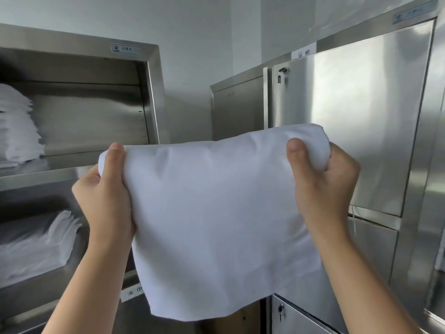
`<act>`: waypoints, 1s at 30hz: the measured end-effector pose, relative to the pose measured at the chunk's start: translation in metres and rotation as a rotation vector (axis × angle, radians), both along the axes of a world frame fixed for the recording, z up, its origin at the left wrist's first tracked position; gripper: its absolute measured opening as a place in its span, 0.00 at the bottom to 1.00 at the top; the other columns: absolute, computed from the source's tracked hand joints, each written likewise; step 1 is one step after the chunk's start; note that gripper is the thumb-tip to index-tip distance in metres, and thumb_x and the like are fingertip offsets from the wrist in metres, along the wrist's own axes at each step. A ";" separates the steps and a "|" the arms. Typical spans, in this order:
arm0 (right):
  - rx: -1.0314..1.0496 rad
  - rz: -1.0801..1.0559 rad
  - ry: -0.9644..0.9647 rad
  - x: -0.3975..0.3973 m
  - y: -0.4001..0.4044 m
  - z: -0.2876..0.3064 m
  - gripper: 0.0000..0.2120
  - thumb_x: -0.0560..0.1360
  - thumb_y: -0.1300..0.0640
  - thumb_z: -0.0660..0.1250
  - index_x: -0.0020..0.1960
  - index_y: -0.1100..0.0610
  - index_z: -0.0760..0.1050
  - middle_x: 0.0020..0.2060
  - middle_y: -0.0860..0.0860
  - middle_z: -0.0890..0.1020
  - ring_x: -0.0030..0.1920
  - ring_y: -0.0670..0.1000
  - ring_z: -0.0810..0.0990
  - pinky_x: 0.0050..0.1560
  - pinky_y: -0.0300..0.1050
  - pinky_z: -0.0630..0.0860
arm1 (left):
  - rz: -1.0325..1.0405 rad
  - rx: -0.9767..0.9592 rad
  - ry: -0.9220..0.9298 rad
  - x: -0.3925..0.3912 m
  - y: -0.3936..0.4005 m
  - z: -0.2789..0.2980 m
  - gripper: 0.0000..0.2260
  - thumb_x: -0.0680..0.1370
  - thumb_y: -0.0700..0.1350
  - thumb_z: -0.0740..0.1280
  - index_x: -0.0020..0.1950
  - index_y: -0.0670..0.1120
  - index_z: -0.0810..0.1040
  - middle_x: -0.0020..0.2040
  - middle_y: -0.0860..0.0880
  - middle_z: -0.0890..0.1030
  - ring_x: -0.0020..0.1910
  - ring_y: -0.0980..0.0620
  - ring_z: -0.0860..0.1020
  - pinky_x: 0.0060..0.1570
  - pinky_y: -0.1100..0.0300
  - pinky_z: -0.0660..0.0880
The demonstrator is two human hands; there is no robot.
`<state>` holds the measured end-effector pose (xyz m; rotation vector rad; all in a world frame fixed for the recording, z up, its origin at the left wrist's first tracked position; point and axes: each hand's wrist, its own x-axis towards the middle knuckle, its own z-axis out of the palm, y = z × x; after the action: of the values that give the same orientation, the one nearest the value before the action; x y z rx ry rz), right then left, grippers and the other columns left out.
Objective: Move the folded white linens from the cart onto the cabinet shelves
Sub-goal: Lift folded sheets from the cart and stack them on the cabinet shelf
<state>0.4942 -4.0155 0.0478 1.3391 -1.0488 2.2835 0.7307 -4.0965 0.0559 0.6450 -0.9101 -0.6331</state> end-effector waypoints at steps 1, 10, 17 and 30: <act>0.003 0.015 -0.001 0.000 -0.001 -0.001 0.26 0.73 0.43 0.69 0.30 0.53 0.57 0.24 0.45 0.60 0.27 0.43 0.58 0.27 0.37 0.57 | 0.017 0.003 -0.001 0.001 0.003 -0.001 0.28 0.75 0.53 0.70 0.37 0.45 0.50 0.35 0.45 0.52 0.36 0.46 0.53 0.35 0.50 0.52; -0.016 0.189 0.012 0.011 -0.010 -0.011 0.26 0.75 0.50 0.71 0.29 0.51 0.57 0.22 0.44 0.62 0.24 0.43 0.60 0.27 0.32 0.57 | 0.187 -0.022 -0.018 0.022 0.040 -0.010 0.29 0.75 0.52 0.70 0.36 0.43 0.50 0.29 0.49 0.55 0.33 0.46 0.53 0.34 0.51 0.52; -0.029 0.361 0.014 0.057 -0.019 -0.014 0.26 0.75 0.51 0.71 0.29 0.50 0.57 0.21 0.42 0.62 0.25 0.41 0.60 0.27 0.31 0.57 | 0.355 0.025 -0.032 0.071 0.071 -0.015 0.30 0.73 0.55 0.71 0.33 0.37 0.56 0.36 0.39 0.53 0.37 0.41 0.55 0.36 0.44 0.54; 0.035 0.637 -0.016 0.202 -0.039 -0.010 0.25 0.72 0.42 0.69 0.29 0.51 0.56 0.22 0.43 0.61 0.25 0.42 0.60 0.27 0.33 0.57 | 0.644 0.031 -0.007 0.212 0.115 -0.009 0.32 0.72 0.59 0.73 0.35 0.32 0.62 0.36 0.42 0.58 0.38 0.42 0.56 0.33 0.39 0.57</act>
<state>0.6960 -4.0544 0.0383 1.8812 -0.7323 2.7141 0.9429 -3.9813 0.0470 0.9126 -0.6444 -0.0672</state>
